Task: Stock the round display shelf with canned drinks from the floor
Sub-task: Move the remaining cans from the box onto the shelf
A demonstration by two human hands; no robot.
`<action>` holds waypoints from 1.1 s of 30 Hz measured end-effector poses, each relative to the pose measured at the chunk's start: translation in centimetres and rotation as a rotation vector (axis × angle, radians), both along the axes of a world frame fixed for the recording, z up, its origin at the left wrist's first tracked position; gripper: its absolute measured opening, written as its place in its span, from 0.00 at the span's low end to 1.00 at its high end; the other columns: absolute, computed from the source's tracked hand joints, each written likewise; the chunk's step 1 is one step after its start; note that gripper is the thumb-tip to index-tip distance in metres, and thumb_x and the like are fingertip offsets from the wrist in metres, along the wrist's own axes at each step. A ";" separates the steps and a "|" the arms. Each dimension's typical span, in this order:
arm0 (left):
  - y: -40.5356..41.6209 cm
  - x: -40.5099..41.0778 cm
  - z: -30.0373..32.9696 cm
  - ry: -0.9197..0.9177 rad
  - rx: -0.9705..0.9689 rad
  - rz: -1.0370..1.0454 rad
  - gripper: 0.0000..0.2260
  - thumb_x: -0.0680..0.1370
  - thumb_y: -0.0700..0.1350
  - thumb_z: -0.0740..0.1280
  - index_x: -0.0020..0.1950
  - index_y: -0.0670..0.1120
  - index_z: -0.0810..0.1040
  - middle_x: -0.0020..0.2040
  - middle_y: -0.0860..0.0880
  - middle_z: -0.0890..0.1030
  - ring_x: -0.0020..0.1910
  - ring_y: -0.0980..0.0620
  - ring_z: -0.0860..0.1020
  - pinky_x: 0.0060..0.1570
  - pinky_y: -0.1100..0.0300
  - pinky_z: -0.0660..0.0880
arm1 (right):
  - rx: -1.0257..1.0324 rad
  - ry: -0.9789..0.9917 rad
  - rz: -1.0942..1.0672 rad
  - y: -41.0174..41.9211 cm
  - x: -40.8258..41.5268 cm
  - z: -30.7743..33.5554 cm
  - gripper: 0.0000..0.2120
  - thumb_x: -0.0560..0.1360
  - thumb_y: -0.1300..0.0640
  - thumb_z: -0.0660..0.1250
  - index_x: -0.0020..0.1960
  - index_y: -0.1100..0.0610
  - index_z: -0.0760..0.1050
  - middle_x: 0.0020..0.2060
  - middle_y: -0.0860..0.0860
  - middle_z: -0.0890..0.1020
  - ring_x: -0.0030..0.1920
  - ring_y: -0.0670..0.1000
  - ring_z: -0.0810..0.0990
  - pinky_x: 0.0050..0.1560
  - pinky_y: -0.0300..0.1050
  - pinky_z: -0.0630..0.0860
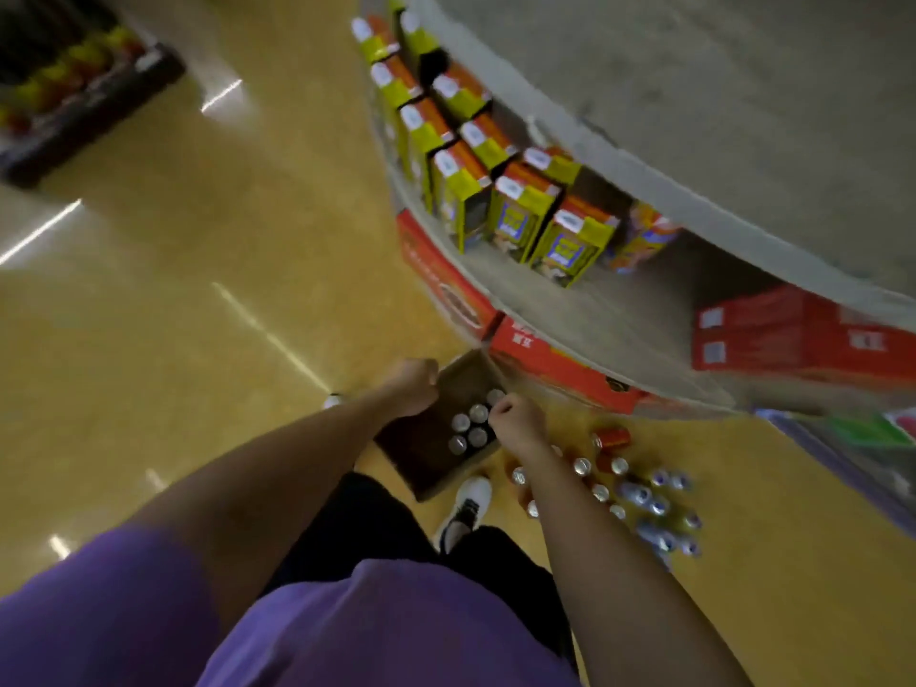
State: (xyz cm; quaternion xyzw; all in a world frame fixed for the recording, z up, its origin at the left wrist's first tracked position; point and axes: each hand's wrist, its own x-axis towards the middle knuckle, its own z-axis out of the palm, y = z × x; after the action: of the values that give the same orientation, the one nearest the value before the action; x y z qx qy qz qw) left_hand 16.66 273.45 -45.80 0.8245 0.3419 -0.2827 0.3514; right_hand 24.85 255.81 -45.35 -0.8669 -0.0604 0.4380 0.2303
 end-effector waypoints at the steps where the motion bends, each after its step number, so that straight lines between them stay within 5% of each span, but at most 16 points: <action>1: -0.3 -0.6 0.5 -0.002 -0.007 0.054 0.10 0.75 0.42 0.63 0.56 0.47 0.77 0.51 0.45 0.79 0.51 0.43 0.78 0.45 0.57 0.73 | -0.006 0.027 0.046 0.5 -0.3 -0.7 0.05 0.77 0.57 0.62 0.47 0.56 0.76 0.47 0.54 0.80 0.49 0.56 0.77 0.45 0.44 0.69; 5: -2.0 -3.5 -1.8 0.043 -0.048 0.196 0.10 0.76 0.41 0.62 0.57 0.45 0.74 0.49 0.46 0.76 0.49 0.44 0.77 0.46 0.54 0.74 | -0.060 0.068 0.171 1.8 -2.2 -5.3 0.08 0.78 0.56 0.61 0.51 0.58 0.76 0.48 0.56 0.79 0.46 0.58 0.78 0.42 0.44 0.69; 12: -5.3 -6.9 -16.1 0.121 -0.196 0.448 0.12 0.75 0.39 0.63 0.59 0.43 0.74 0.49 0.43 0.76 0.47 0.44 0.75 0.42 0.57 0.70 | -0.187 0.103 0.274 1.6 -4.7 -17.1 0.03 0.76 0.61 0.63 0.48 0.57 0.76 0.46 0.52 0.79 0.45 0.53 0.75 0.44 0.43 0.67; 16: -6.6 -8.5 -25.5 0.166 -0.238 0.456 0.13 0.75 0.40 0.63 0.60 0.43 0.72 0.47 0.46 0.73 0.47 0.45 0.74 0.42 0.57 0.66 | -0.245 0.093 0.281 0.8 -5.8 -25.8 0.05 0.76 0.62 0.63 0.50 0.57 0.76 0.46 0.52 0.79 0.45 0.52 0.74 0.45 0.44 0.67; 19: -7.3 -9.2 -32.1 0.196 -0.280 0.428 0.17 0.76 0.44 0.65 0.64 0.43 0.70 0.53 0.45 0.75 0.51 0.45 0.73 0.50 0.57 0.67 | -0.289 0.123 0.289 0.0 -6.4 -32.3 0.05 0.76 0.61 0.64 0.51 0.57 0.77 0.45 0.51 0.78 0.46 0.52 0.73 0.45 0.44 0.67; 22: -8.1 -9.8 -38.0 0.186 -0.296 0.439 0.18 0.76 0.44 0.65 0.65 0.44 0.70 0.58 0.44 0.76 0.56 0.44 0.75 0.48 0.58 0.67 | -0.306 0.127 0.262 -0.3 -6.9 -37.9 0.04 0.76 0.62 0.65 0.49 0.54 0.76 0.45 0.50 0.78 0.46 0.52 0.75 0.46 0.44 0.69; 33: -7.5 -10.3 -52.1 0.170 -0.315 0.512 0.16 0.75 0.38 0.64 0.63 0.46 0.72 0.60 0.46 0.75 0.58 0.46 0.75 0.55 0.56 0.73 | -0.315 0.118 0.195 1.6 -6.2 -51.5 0.08 0.75 0.60 0.67 0.54 0.56 0.76 0.54 0.55 0.81 0.54 0.56 0.79 0.51 0.46 0.75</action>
State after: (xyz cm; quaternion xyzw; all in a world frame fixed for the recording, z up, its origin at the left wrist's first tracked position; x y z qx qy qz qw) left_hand 6.32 265.96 -97.88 0.6206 0.5183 -0.3023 0.5048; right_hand 18.69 257.38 -96.89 -0.8551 -0.0612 0.5123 0.0512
